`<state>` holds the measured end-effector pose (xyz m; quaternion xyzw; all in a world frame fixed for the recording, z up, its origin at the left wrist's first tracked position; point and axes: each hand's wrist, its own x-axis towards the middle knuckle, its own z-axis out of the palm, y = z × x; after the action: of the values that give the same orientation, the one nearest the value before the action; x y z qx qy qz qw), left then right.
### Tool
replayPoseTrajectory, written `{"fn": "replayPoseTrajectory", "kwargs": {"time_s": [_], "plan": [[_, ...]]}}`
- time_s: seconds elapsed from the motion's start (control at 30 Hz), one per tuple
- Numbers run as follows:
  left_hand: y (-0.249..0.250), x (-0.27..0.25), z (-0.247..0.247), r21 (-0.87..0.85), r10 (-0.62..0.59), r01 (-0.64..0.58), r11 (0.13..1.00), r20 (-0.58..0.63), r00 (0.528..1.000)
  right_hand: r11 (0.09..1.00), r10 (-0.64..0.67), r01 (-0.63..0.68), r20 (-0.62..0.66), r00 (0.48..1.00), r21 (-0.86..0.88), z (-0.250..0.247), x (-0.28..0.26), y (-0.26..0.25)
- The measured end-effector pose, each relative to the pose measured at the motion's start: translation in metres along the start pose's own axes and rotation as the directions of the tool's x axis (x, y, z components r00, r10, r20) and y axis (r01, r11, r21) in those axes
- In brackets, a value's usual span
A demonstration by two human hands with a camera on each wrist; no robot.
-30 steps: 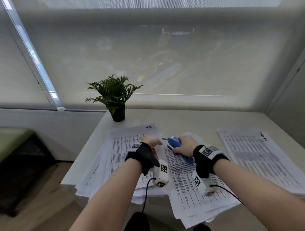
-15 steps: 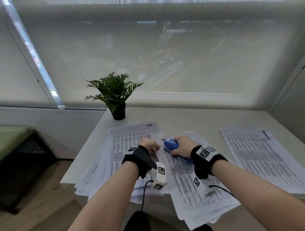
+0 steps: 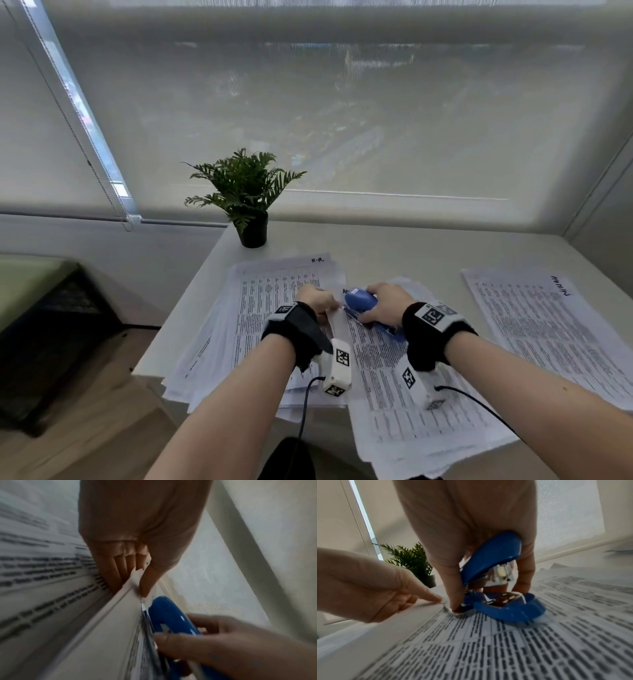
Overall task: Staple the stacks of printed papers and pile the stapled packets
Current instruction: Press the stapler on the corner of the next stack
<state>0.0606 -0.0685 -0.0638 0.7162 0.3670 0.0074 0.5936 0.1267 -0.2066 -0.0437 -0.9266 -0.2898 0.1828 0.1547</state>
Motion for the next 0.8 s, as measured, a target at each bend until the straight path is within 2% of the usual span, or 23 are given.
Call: {"fn": "replayPoseTrajectory", "kwargs": {"time_s": [0.03,0.07,0.13,0.2,0.27,0.37,0.53,0.8], "plan": [[0.003,-0.003,0.0,0.16,0.064,-0.059,0.985,-0.026,0.998,1.0,0.006,-0.006,0.007,1.0,-0.013,0.001,-0.001,-0.001],[0.004,-0.003,0.0,0.332,0.141,-0.121,0.936,-0.036,0.989,0.999,0.007,-0.006,0.015,1.0,-0.035,0.003,-0.002,-0.001],[0.006,-0.011,-0.005,0.597,0.298,-0.232,0.768,-0.012,0.954,0.997,-0.006,0.006,0.012,1.0,-0.079,0.007,-0.003,-0.001],[0.003,-0.018,-0.011,0.752,0.38,-0.327,0.573,0.11,0.918,0.996,-0.012,0.012,-0.001,1.0,-0.088,0.007,-0.005,-0.001],[-0.006,-0.019,-0.019,0.83,0.298,-0.351,0.435,0.235,0.925,0.998,-0.002,0.002,-0.008,1.0,-0.065,0.006,-0.005,-0.002],[-0.019,-0.016,-0.026,0.901,0.15,-0.321,0.291,0.288,0.946,0.999,0.008,-0.008,-0.003,1.0,-0.045,0.007,-0.005,-0.006],[-0.021,-0.016,-0.027,0.903,0.073,-0.282,0.323,0.273,0.959,0.992,0.028,-0.025,0.021,0.999,-0.124,0.009,0.001,-0.016],[-0.017,-0.021,-0.026,0.907,0.048,-0.266,0.327,0.265,0.963,0.982,0.077,-0.07,0.036,0.996,-0.173,0.004,0.009,-0.024]]}}
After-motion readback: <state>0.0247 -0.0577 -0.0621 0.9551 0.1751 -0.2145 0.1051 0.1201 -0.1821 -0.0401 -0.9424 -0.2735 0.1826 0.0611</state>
